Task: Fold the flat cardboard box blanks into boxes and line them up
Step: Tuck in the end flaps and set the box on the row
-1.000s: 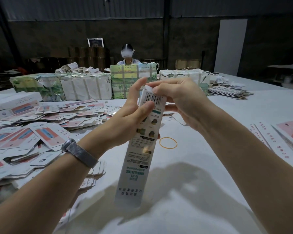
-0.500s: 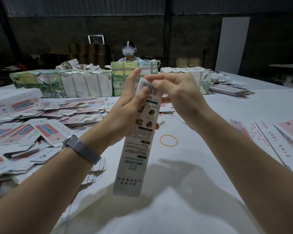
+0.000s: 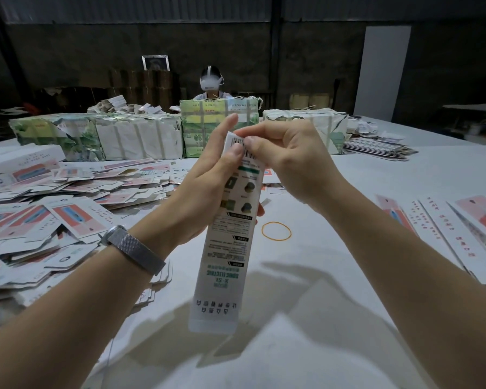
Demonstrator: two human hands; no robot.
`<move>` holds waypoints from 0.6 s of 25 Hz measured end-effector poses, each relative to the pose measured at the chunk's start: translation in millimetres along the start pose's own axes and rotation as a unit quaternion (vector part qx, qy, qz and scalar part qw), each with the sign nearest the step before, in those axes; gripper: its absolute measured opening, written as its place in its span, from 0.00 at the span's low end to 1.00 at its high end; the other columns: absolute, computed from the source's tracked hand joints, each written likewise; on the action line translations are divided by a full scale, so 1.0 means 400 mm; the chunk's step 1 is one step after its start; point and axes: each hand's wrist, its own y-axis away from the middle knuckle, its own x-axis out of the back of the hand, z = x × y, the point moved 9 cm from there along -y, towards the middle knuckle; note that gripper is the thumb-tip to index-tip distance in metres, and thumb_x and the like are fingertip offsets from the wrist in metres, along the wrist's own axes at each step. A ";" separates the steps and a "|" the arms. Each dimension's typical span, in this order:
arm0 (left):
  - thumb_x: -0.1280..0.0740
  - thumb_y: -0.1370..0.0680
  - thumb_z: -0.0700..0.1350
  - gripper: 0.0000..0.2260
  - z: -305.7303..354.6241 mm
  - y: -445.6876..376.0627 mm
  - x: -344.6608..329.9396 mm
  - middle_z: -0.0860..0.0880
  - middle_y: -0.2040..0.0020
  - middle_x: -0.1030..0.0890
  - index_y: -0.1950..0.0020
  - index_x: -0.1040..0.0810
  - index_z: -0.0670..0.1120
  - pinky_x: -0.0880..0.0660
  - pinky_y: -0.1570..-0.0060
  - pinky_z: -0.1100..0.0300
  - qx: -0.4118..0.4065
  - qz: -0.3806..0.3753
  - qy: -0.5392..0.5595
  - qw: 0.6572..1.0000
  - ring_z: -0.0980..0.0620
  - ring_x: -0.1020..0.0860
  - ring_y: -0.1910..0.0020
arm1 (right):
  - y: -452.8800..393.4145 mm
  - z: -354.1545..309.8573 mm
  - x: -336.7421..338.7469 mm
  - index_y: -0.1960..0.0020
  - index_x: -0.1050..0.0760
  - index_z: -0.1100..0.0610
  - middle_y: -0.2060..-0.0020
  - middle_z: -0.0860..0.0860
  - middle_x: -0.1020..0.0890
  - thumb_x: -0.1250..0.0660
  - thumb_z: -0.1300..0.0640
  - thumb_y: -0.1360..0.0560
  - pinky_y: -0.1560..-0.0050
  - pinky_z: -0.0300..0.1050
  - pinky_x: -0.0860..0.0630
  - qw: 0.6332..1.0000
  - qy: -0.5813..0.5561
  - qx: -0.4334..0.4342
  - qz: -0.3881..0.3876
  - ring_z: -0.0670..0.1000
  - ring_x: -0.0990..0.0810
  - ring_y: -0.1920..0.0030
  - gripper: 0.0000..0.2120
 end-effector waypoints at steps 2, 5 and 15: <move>0.46 0.14 0.50 0.22 -0.005 -0.001 -0.003 0.43 0.58 0.19 0.21 0.45 0.65 0.20 0.67 0.53 0.007 -0.004 -0.006 1.000 0.41 0.17 0.64 | -0.004 -0.004 0.004 0.47 0.16 0.59 0.59 0.54 0.14 0.34 0.63 0.22 0.60 0.56 0.17 0.999 0.044 0.003 0.001 0.54 0.14 0.60 0.09; 0.44 0.16 0.51 0.24 -0.003 -0.001 -0.013 0.42 0.53 0.20 0.22 0.45 0.66 0.19 0.66 0.54 0.005 -0.027 -0.015 1.000 0.42 0.16 0.63 | -0.008 -0.001 0.023 0.49 0.16 0.60 0.58 0.53 0.13 0.33 0.64 0.23 0.58 0.53 0.16 1.000 0.026 -0.015 -0.007 0.51 0.14 0.58 0.08; 0.46 0.15 0.53 0.22 0.004 -0.001 -0.020 0.41 0.56 0.17 0.21 0.45 0.66 0.19 0.68 0.50 0.002 0.007 0.045 0.999 0.40 0.17 0.65 | 0.006 -0.035 0.011 0.49 0.16 0.60 0.60 0.52 0.15 0.31 0.60 0.22 0.64 0.45 0.19 0.996 0.069 0.047 0.033 0.50 0.15 0.61 0.06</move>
